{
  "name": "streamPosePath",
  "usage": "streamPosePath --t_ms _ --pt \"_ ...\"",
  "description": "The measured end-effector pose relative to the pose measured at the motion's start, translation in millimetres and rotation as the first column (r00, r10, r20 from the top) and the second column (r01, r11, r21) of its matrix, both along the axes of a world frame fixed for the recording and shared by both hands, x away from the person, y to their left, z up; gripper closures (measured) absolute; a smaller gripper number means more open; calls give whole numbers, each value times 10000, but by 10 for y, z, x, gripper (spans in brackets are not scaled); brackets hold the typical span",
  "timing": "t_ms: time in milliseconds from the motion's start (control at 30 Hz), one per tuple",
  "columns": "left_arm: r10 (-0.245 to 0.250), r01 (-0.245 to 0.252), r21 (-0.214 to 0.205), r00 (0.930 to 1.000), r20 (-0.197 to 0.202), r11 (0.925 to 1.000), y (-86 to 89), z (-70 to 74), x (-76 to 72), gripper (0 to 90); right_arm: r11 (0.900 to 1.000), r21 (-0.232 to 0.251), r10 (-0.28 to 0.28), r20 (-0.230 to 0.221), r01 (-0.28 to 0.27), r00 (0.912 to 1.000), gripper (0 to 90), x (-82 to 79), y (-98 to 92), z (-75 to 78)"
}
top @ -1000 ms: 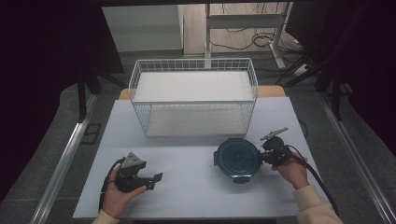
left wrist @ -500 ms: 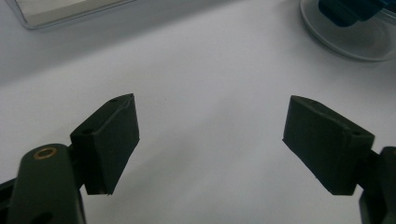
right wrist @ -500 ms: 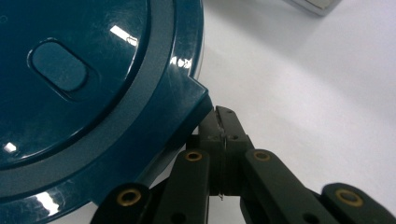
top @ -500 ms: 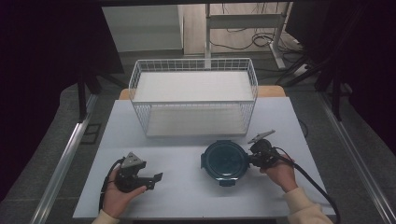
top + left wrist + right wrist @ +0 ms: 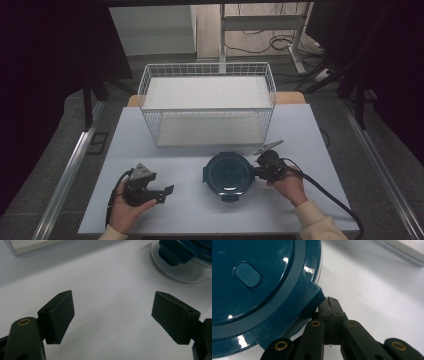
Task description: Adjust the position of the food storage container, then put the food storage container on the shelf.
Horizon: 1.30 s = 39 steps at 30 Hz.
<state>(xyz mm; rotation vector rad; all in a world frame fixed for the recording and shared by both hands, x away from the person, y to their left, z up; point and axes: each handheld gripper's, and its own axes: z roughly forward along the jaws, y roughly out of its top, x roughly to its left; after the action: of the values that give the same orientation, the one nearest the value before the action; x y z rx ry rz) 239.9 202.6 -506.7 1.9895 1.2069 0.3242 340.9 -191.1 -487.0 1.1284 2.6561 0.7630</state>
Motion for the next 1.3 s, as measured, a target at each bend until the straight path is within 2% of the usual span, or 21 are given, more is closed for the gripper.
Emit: streamPosePath --t_ms 167,233,300,367,467,600,633,700,767,800,833,900,967,1100,1233,1300 --pt "60 -60 -6 10000 -17 10000 11 -2 3 185 9999 125 108 104 -109 9999 897 -12 -6 -17" --pt "80 -80 -17 10000 21 10000 15 5 -5 185 9999 123 100 389 -105 9992 896 -21 -25 -1" --pt "110 -110 -41 9999 52 9999 19 15 -13 185 9999 77 -150 759 145 9970 896 -44 -74 44" --pt "144 -144 -93 9999 64 9999 17 20 -13 185 9972 657 -415 916 356 9949 896 -79 -176 95" --pt "156 -157 -315 9999 -47 9994 13 30 -6 215 9897 1285 -776 1091 634 9910 895 -193 -324 153" --pt "145 -147 -481 9999 -43 9987 15 60 -10 213 9732 2206 -970 1380 649 9857 890 -381 -500 244" --pt "171 -172 -512 9998 -30 9985 17 68 -16 212 9695 2381 -963 1480 591 9843 846 -426 -536 262" --pt "254 -254 -540 9997 0 9982 20 81 -25 207 9613 2735 -836 1763 328 9808 696 -511 -588 273" --pt "345 -345 -561 9994 -23 9978 21 90 -29 203 9503 3091 -920 1624 379 9824 580 -571 -633 265" --pt "417 -418 -595 9991 -36 9973 17 99 -33 200 9427 3306 -968 1416 451 9852 522 -591 -649 257" --pt "487 -484 -623 9988 42 9969 17 119 -40 198 9382 3417 -1025 1236 547 9870 478 -608 -658 249" --pt "709 -683 -731 9969 338 9950 21 194 -68 201 9221 3805 -1193 1077 700 9870 391 -649 -667 228" --pt "793 -743 -884 9954 543 9933 17 269 -90 203 9156 3945 -1291 1051 778 9861 322 -677 -666 219" --pt "721 -668 -1055 9963 464 9922 -26 329 -109 206 9103 4026 -1523 1110 957 9821 227 -690 -657 209" --pt "597 -564 -1137 9979 261 9919 -71 317 -103 206 9071 4099 -1550 1144 955 9813 193 -703 -657 219" --pt "542 -517 -1260 9984 165 9907 -77 314 -87 201 9000 4233 -1650 1097 1041 9802 190 -699 -668 234"
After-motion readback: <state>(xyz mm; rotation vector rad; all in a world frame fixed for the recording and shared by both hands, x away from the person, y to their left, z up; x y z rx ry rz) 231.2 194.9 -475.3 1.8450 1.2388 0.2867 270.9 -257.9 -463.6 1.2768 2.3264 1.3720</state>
